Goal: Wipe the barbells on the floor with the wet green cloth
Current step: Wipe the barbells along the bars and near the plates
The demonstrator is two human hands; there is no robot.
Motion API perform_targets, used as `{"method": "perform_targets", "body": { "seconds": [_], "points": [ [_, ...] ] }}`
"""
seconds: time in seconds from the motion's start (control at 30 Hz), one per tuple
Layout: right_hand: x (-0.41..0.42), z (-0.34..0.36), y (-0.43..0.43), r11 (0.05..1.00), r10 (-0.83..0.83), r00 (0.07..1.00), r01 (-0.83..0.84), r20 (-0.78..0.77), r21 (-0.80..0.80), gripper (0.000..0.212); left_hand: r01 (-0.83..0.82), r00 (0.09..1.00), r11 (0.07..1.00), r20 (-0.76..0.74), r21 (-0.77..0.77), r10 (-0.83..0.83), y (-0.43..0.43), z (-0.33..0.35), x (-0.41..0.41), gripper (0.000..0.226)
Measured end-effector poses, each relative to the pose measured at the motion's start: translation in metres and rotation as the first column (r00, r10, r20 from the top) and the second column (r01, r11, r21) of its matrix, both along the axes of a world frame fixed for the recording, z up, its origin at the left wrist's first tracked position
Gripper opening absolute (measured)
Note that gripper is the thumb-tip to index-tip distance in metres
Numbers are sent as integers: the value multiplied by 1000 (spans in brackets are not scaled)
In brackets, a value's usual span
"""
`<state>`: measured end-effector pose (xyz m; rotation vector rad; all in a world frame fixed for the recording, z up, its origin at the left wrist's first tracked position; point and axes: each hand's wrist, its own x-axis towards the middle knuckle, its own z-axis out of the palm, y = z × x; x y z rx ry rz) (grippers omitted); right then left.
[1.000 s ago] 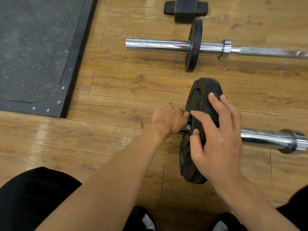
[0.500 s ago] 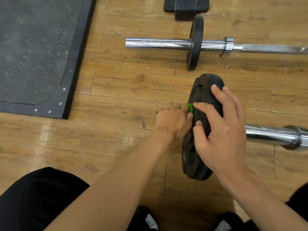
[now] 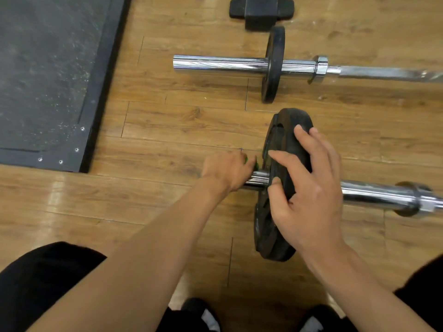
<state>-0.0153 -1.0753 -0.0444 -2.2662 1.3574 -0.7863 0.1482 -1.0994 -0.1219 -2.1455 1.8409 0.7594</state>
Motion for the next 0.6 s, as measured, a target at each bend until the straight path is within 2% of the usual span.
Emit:
{"method": "perform_targets", "body": {
  "seconds": [0.07,0.13,0.2,0.3,0.37,0.47,0.5,0.53,0.6],
  "points": [
    [0,0,-3,1000,5,1000,-6,9,17,38,1,1000,1000,1,-12,-1,-5,-6,-1,47],
    [-3,1,-6,1000,1,1000,-1,3,23,39,-14,997,982,66,-187,27,18,-5,-15,45],
    [-4,0,-5,1000,4,1000,-4,-7,20,39,-10,999,963,41,-268,22,58,-5,-34,48],
    [-3,1,1,1000,3,1000,-3,-12,2,40,43,999,961,27,-273,-37,57,-2,-35,46],
    [-3,0,5,1000,4,1000,-5,-23,-7,40,34,999,991,3,-131,-34,18,7,-29,38],
    [-5,-2,11,1000,7,1000,-8,-29,-18,39,15,997,973,-80,229,3,-28,10,-25,40],
    [-5,-3,12,1000,10,1000,-11,-27,-24,38,6,997,975,-71,223,10,-28,9,-25,40],
    [-7,-3,12,999,14,1000,-15,-28,-30,38,19,999,989,-46,145,-13,-19,10,-26,39],
    [-9,-5,13,999,17,999,-19,-33,-43,38,24,1000,983,4,-183,-24,19,4,-30,36]
  ]
}}
